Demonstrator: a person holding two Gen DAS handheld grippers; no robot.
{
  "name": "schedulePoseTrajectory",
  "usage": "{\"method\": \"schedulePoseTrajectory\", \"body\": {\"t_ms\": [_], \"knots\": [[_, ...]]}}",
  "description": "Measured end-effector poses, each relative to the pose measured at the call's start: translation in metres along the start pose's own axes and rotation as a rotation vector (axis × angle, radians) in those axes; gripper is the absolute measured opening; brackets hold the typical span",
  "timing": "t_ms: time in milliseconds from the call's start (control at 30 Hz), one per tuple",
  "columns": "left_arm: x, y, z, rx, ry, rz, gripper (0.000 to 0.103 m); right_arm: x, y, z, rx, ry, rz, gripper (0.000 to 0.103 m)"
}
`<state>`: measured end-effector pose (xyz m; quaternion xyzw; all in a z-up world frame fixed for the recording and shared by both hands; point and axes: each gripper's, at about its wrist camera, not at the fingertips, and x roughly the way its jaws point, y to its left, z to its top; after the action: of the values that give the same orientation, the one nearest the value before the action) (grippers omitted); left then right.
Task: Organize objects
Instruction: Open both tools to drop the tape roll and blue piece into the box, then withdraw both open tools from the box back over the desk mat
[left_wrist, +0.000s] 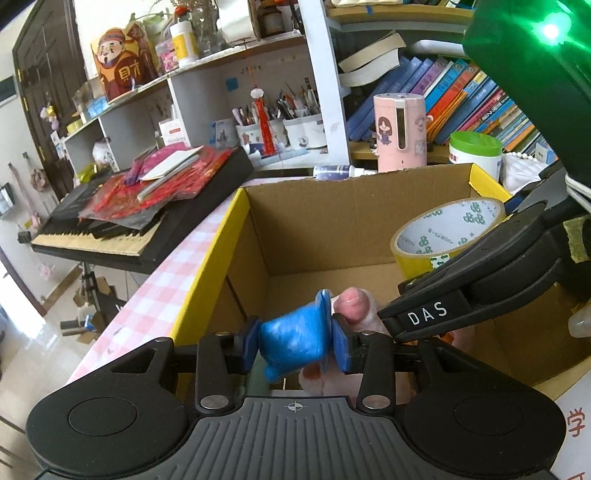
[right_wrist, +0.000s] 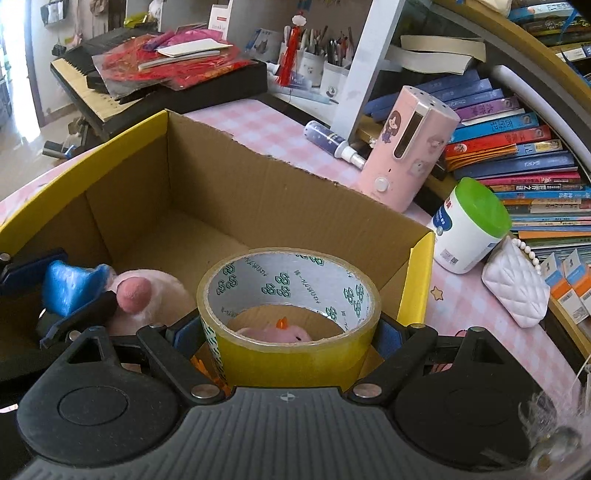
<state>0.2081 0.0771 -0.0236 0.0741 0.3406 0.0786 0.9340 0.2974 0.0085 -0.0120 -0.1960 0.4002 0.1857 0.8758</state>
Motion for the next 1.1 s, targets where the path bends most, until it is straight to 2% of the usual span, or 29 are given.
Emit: {"method": "schedulePoseTrajectory", "body": {"t_ms": [233, 300, 400, 500, 667, 833, 967, 1100], "knots": [[-0.013, 0.004, -0.002, -0.014, -0.025, 0.000, 0.063, -0.009, 0.000, -0.004, 0.030, -0.025, 0.000, 0.090], [-0.019, 0.006, -0.002, -0.020, -0.038, 0.019, 0.075, -0.015, 0.001, -0.006, 0.050, -0.039, -0.010, 0.090], [-0.027, 0.012, -0.002, -0.045, -0.051, 0.012, 0.080, -0.030, 0.006, -0.009, 0.050, -0.096, -0.068, 0.092], [-0.040, 0.017, -0.003, -0.069, -0.081, -0.002, 0.088, -0.051, 0.007, -0.011, 0.073, -0.168, -0.082, 0.094], [-0.066, 0.024, -0.006, -0.109, -0.143, -0.027, 0.090, -0.091, 0.009, -0.019, 0.121, -0.293, -0.138, 0.095], [-0.091, 0.036, -0.015, -0.165, -0.177, -0.016, 0.094, -0.127, 0.007, -0.036, 0.202, -0.385, -0.210, 0.097], [-0.104, 0.046, -0.030, -0.194, -0.175, 0.001, 0.095, -0.147, 0.008, -0.058, 0.248, -0.411, -0.265, 0.097], [-0.114, 0.055, -0.047, -0.211, -0.151, 0.015, 0.095, -0.160, 0.018, -0.084, 0.270, -0.399, -0.298, 0.098]]}}
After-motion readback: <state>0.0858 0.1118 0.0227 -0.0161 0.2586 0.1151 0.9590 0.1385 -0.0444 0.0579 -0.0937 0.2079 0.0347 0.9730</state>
